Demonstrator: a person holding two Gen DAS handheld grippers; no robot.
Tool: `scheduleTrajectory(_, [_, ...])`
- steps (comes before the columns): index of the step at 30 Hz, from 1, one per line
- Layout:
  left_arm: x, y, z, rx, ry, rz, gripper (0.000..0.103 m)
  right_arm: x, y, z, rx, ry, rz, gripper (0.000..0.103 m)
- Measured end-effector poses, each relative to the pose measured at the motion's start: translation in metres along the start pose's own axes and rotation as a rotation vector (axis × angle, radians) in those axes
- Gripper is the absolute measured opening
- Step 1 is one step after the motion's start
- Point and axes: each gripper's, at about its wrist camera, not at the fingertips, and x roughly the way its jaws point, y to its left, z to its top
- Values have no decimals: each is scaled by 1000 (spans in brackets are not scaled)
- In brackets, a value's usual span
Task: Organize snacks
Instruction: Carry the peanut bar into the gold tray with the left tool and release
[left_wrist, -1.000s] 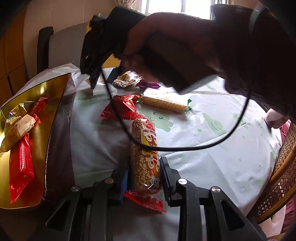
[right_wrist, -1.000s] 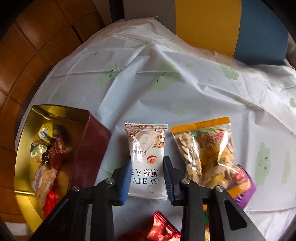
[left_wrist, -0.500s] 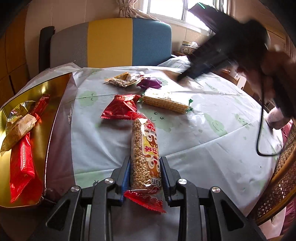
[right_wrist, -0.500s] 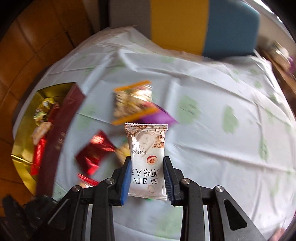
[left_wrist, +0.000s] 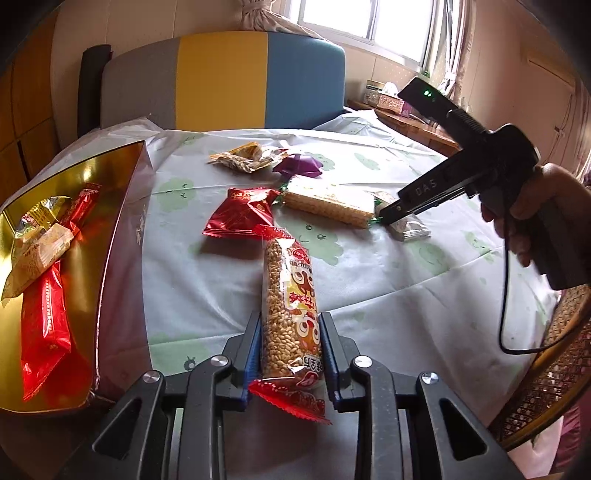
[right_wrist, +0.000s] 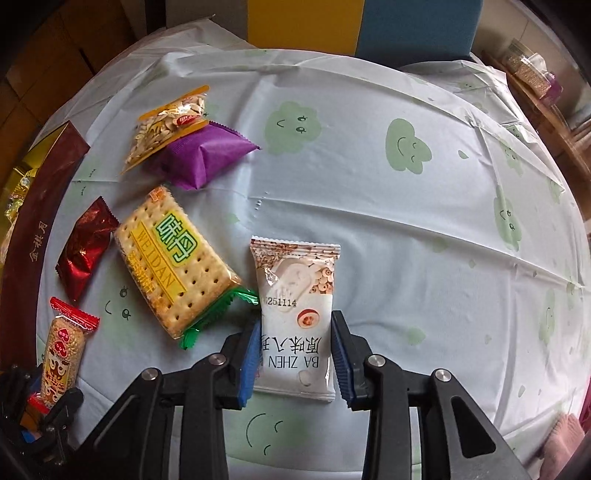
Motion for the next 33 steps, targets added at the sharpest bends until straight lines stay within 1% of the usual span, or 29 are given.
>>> scheduleTrajectory(2, [-2,-2,0,12,1,-6,29,-1,1,-3,-25,-14,-13,37])
scheduleTrajectory(4, [-11,-7,1,21,-19,-17,29,-2,7,-9,-51,-25,-31,37])
scheduleTrajectory(8, [-30,-13,6,38,-69,-34,29,-2,11,-10,-58,-20,-39,37])
scheduleTrajectory(10, [-35,-12,9,26,-69,-33,29,-3,13,-11,-66,-22,-46,37])
scheduleTrajectory(13, [-46,-3,16,-28,-70,-33,29,-4,23,-10,-106,-40,-80,38])
scheduleTrajectory(15, [-57,8,24,-80,-87,-28,29,-6,30,-14,-135,-54,-105,39])
scheduleTrajectory(17, [-73,25,32,-145,-124,-26,29,-7,33,-16,-142,-59,-112,39])
scheduleTrajectory(21, [-89,64,46,-277,-141,9,29,-9,33,-18,-139,-57,-108,39])
scheduleTrajectory(25, [-93,102,43,-403,-132,50,29,-7,33,-17,-150,-59,-115,39])
scheduleTrajectory(27, [-92,119,37,-460,-124,54,29,-7,33,-17,-150,-58,-115,39])
scheduleTrajectory(29, [-92,129,34,-500,-115,50,29,-7,33,-16,-152,-58,-116,39])
scheduleTrajectory(31, [-91,136,34,-521,-111,53,29,-6,33,-14,-152,-57,-115,39])
scheduleTrajectory(33, [-89,139,36,-536,-102,38,29,-6,33,-14,-153,-57,-116,39])
